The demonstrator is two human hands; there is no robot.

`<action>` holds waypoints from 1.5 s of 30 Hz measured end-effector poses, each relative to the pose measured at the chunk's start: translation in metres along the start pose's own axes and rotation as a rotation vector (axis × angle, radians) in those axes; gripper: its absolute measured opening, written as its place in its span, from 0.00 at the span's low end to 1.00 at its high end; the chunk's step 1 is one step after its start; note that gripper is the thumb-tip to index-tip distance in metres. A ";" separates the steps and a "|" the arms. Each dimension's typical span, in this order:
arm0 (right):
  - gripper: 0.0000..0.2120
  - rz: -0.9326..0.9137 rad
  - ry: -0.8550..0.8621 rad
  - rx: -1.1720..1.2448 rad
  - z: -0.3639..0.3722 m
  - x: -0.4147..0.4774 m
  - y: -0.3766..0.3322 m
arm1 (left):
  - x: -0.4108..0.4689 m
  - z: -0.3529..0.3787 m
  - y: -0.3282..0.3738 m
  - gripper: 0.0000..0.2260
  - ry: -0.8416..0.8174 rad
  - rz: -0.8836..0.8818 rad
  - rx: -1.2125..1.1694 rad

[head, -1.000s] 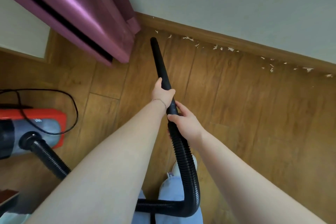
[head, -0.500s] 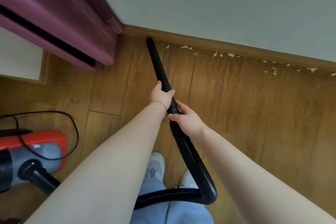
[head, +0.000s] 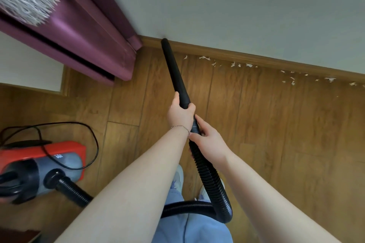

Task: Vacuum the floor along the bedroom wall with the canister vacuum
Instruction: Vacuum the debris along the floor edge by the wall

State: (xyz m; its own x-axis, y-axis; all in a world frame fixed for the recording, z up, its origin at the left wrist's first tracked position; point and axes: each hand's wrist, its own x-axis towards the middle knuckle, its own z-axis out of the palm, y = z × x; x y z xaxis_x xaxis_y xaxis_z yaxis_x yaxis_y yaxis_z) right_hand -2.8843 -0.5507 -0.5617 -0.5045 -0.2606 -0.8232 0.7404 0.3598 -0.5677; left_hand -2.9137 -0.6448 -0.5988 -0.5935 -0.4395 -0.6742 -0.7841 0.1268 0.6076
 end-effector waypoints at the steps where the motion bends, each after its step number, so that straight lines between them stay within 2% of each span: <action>1: 0.29 -0.009 0.003 -0.004 0.000 0.000 -0.004 | 0.001 -0.002 0.004 0.27 0.000 0.009 0.011; 10: 0.26 0.047 0.019 0.029 -0.006 0.004 -0.017 | 0.016 0.001 0.008 0.28 -0.108 -0.020 0.060; 17: 0.30 0.059 0.021 -0.016 -0.007 0.013 -0.014 | 0.021 0.001 0.007 0.28 -0.089 -0.025 0.040; 27: 0.29 0.104 0.009 0.002 -0.010 0.025 -0.008 | 0.031 0.012 -0.004 0.28 -0.147 -0.090 0.039; 32: 0.28 0.104 0.028 0.046 -0.016 0.034 -0.002 | 0.038 0.021 -0.008 0.30 -0.226 -0.117 0.029; 37: 0.36 0.144 0.014 0.046 -0.031 0.032 0.013 | 0.035 0.033 -0.013 0.29 -0.210 -0.115 -0.022; 42: 0.35 0.123 -0.087 0.178 -0.043 0.012 0.029 | 0.030 0.044 -0.018 0.28 -0.191 -0.078 0.000; 45: 0.36 0.110 -0.079 0.201 -0.045 0.005 0.041 | 0.025 0.052 -0.023 0.28 -0.219 -0.069 0.012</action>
State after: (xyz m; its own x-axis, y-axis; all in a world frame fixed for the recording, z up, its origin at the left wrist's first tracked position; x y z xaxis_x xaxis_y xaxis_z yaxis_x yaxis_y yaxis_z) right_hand -2.8761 -0.4968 -0.5893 -0.3856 -0.3013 -0.8721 0.8664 0.2067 -0.4545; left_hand -2.9198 -0.6125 -0.6511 -0.5623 -0.2441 -0.7901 -0.8257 0.1146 0.5523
